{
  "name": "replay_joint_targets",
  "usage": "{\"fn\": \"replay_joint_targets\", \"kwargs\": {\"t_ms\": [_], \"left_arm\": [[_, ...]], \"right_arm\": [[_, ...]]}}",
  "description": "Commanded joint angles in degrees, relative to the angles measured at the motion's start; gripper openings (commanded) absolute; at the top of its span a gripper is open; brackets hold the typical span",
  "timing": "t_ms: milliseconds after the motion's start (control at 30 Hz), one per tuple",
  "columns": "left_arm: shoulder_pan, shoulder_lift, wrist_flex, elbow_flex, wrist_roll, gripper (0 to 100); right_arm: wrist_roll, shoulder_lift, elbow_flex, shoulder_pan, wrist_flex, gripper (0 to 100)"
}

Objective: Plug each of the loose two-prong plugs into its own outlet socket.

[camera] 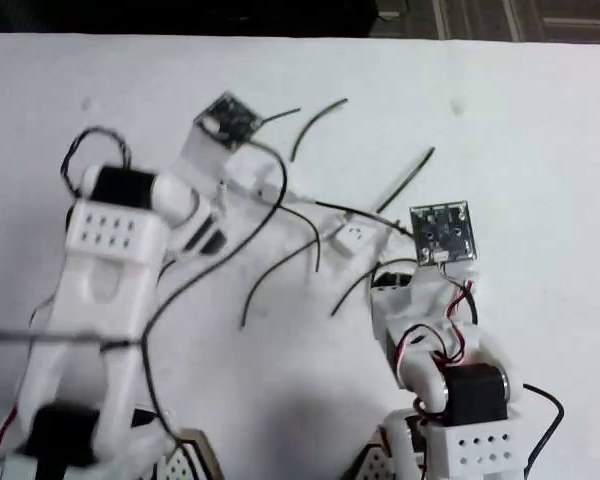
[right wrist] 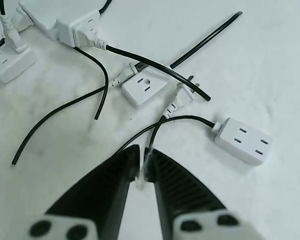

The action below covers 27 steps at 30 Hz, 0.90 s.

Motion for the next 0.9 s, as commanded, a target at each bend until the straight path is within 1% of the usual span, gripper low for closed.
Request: {"fn": "replay_joint_targets", "kwargs": {"t_ms": [0,100,167,233,333,400,467,567,633,667,767,867], "left_arm": [[0.0,-11.6,-2.5,11.4,1.3,21],[0.0,-18.6,-5.9,22.5,1.3,21],[-0.7,-22.9,-8.7,29.7,1.3,21],[-2.9,-26.9,-12.7,36.5,1.3,21],[-7.3,-32.2,-18.8,45.3,1.0,21],[-10.2,-35.3,-22.0,50.1,0.9,21],[-12.0,-37.5,-24.2,54.1,0.8,21],[-13.3,-40.2,-26.5,58.7,-0.6,21],[-13.8,-41.5,-26.3,59.5,-2.5,21],[-14.0,-42.0,-26.3,59.7,-2.6,21],[-14.0,-42.4,-26.3,59.8,-2.2,21],[-14.0,-42.6,-26.5,60.6,-2.2,21]], "right_arm": [[-0.3,0.3,-0.5,-0.4,-1.2,1.8],[-3.3,0.7,-0.3,-0.4,-4.4,1.8],[-4.0,3.3,-0.4,-1.1,-5.8,1.8],[-4.4,8.3,-0.6,-2.9,-7.2,2.9],[-4.5,17.8,-1.8,-3.0,-11.9,8.4],[-2.8,24.0,-4.3,-1.3,-15.3,10.4],[3.6,29.7,-6.9,-0.6,-17.3,10.4],[13.3,38.0,-9.8,-0.2,-19.0,10.4],[17.8,43.5,-12.0,-0.2,-20.4,10.5],[18.8,46.4,-13.0,-0.2,-21.1,10.7],[17.8,56.1,-17.5,-0.3,-23.0,10.8],[13.6,66.0,-22.9,0.2,-24.7,10.5]]}}
